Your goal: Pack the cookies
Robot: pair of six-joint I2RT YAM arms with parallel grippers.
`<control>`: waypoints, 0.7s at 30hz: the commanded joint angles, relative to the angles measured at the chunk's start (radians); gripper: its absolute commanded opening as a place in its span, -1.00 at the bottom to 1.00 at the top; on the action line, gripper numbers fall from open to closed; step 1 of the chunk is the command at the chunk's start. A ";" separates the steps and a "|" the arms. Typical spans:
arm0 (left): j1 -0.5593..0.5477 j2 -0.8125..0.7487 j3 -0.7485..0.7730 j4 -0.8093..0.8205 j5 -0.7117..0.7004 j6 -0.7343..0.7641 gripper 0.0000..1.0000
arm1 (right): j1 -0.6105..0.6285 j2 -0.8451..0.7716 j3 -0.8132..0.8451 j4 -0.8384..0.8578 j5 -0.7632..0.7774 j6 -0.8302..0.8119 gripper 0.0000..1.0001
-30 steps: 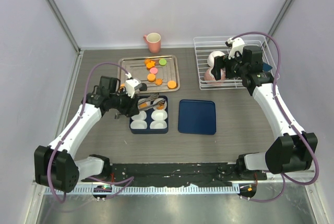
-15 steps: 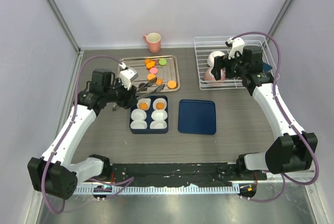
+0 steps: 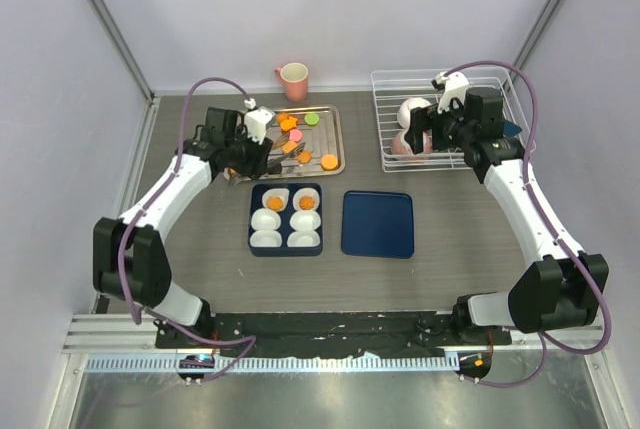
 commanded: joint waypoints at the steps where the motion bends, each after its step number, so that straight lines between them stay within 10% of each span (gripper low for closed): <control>1: 0.002 0.066 0.082 0.072 -0.084 0.002 -0.03 | -0.003 -0.002 0.004 0.028 -0.006 -0.007 0.99; 21: 0.027 0.202 0.135 0.110 -0.081 -0.002 0.04 | -0.005 0.008 0.004 0.025 -0.018 -0.007 0.99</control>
